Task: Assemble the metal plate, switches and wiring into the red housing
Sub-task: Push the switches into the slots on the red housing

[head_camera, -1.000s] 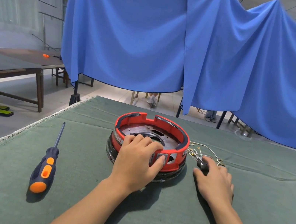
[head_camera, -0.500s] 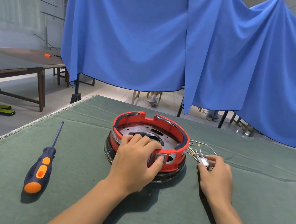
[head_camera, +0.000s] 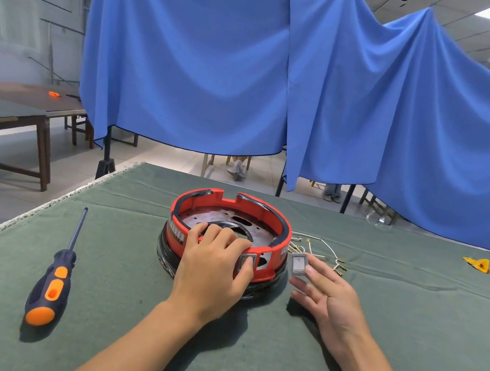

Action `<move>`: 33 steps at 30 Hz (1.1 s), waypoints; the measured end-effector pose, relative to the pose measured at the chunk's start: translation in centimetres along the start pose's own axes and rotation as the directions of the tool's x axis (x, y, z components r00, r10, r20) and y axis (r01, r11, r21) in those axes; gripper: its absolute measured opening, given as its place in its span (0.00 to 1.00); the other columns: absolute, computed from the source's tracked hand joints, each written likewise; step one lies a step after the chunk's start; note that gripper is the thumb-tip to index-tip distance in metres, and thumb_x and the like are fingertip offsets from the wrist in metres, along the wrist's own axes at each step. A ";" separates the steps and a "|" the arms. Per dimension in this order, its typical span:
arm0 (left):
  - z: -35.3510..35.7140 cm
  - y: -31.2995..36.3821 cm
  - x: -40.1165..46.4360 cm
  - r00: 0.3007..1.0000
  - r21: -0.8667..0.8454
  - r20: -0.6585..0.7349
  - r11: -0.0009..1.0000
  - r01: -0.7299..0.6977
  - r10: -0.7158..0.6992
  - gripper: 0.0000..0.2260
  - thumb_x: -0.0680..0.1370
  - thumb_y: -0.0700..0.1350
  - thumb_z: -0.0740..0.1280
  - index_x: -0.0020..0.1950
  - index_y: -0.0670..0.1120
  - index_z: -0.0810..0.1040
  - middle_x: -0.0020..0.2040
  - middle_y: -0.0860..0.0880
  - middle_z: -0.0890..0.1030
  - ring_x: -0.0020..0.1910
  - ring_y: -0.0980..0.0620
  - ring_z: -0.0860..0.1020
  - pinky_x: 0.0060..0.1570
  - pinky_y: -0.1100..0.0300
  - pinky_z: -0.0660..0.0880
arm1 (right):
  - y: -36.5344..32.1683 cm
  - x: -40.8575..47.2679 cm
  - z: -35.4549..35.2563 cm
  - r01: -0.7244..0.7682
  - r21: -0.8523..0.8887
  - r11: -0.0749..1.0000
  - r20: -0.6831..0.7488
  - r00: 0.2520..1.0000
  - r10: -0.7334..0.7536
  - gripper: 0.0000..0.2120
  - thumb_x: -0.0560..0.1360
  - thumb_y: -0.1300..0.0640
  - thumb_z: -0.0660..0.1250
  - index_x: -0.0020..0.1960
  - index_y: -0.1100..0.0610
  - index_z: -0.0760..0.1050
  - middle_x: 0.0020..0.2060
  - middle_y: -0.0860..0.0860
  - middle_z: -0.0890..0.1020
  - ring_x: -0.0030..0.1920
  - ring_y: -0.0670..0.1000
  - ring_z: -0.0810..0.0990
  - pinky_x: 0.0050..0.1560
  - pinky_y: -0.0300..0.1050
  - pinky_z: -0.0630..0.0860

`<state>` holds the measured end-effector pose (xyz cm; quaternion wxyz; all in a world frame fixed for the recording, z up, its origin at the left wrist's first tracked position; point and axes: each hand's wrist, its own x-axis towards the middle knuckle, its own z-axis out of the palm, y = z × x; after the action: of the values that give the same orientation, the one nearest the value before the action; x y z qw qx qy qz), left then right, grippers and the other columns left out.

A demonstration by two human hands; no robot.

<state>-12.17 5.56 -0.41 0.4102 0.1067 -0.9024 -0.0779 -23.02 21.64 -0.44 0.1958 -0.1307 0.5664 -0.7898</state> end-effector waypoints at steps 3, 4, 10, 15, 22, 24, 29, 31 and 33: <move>0.0 0.1 0.0 1.000 0.013 0.004 1.000 -0.019 0.019 0.13 0.73 0.52 0.60 0.48 0.48 0.82 0.45 0.51 0.82 0.47 0.48 0.78 0.59 0.53 0.64 | -0.1 -1.5 0.2 -0.040 0.108 0.993 0.078 0.996 0.032 0.12 0.73 0.65 0.65 0.55 0.57 0.78 0.43 0.54 0.86 0.39 0.52 0.85 0.33 0.41 0.80; 0.1 0.1 0.0 0.999 0.026 0.006 0.999 -0.033 0.033 0.13 0.73 0.51 0.61 0.48 0.48 0.82 0.44 0.51 0.82 0.47 0.48 0.78 0.59 0.53 0.64 | 0.0 -1.9 0.3 -0.055 0.131 0.990 0.101 0.994 0.042 0.13 0.72 0.65 0.65 0.56 0.57 0.78 0.44 0.55 0.86 0.40 0.53 0.86 0.34 0.41 0.81; 0.1 0.5 0.1 0.997 0.048 0.061 0.998 -0.042 0.039 0.13 0.72 0.51 0.61 0.48 0.47 0.81 0.45 0.51 0.82 0.46 0.48 0.78 0.56 0.52 0.68 | 0.4 -3.1 0.7 -0.176 0.284 0.942 0.202 0.972 0.121 0.16 0.73 0.65 0.63 0.59 0.56 0.77 0.47 0.57 0.85 0.43 0.55 0.86 0.39 0.45 0.82; 0.1 0.5 0.2 0.997 0.010 0.069 1.000 -0.030 0.029 0.12 0.71 0.50 0.63 0.48 0.47 0.81 0.45 0.51 0.82 0.45 0.49 0.78 0.50 0.53 0.72 | 0.3 -3.2 1.2 -0.129 0.206 0.970 0.140 0.985 0.102 0.23 0.63 0.63 0.70 0.59 0.57 0.77 0.42 0.55 0.85 0.40 0.53 0.85 0.37 0.43 0.79; 0.0 -0.2 0.0 0.997 -0.115 0.022 0.991 -0.064 0.067 0.14 0.70 0.52 0.61 0.47 0.48 0.81 0.44 0.53 0.82 0.45 0.50 0.78 0.50 0.58 0.65 | 0.9 -3.0 2.0 -0.062 0.122 0.991 0.055 0.997 0.056 0.15 0.70 0.71 0.69 0.56 0.62 0.74 0.41 0.61 0.85 0.39 0.56 0.86 0.31 0.42 0.80; -0.1 -0.1 0.0 0.997 -0.129 0.016 0.989 -0.068 0.071 0.14 0.70 0.52 0.61 0.47 0.48 0.81 0.43 0.53 0.82 0.45 0.51 0.78 0.50 0.58 0.65 | 0.8 -3.0 2.0 -0.047 0.135 0.990 0.050 0.998 0.040 0.16 0.69 0.72 0.69 0.55 0.64 0.73 0.42 0.62 0.85 0.39 0.58 0.86 0.31 0.42 0.80; 0.0 0.2 0.0 0.998 -0.123 0.020 0.991 -0.055 0.058 0.13 0.70 0.51 0.61 0.47 0.48 0.81 0.43 0.53 0.82 0.45 0.50 0.78 0.50 0.56 0.66 | 0.7 -3.1 2.2 -0.015 0.124 0.992 0.070 0.998 0.006 0.21 0.63 0.70 0.72 0.55 0.64 0.73 0.44 0.61 0.84 0.42 0.61 0.85 0.32 0.42 0.80; 0.0 0.2 0.0 0.998 -0.116 0.025 0.992 -0.051 0.054 0.12 0.70 0.50 0.63 0.47 0.48 0.81 0.43 0.53 0.82 0.45 0.51 0.78 0.50 0.56 0.67 | 0.7 -3.3 2.5 0.007 0.092 0.996 0.080 0.997 -0.014 0.22 0.60 0.66 0.74 0.53 0.63 0.74 0.41 0.59 0.85 0.42 0.60 0.85 0.32 0.43 0.80; 0.0 0.3 -0.1 0.998 -0.112 0.032 0.993 -0.043 0.047 0.10 0.69 0.49 0.65 0.47 0.48 0.81 0.43 0.53 0.82 0.45 0.51 0.78 0.50 0.55 0.68 | 0.8 -3.5 2.7 0.033 0.022 0.999 0.070 0.997 -0.035 0.19 0.62 0.65 0.75 0.51 0.61 0.75 0.39 0.55 0.86 0.41 0.57 0.86 0.33 0.43 0.80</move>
<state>-12.16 5.83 -0.41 0.4016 0.0618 -0.9057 -0.1207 -18.63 20.70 -0.31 0.2036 -0.1661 0.5484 -0.7938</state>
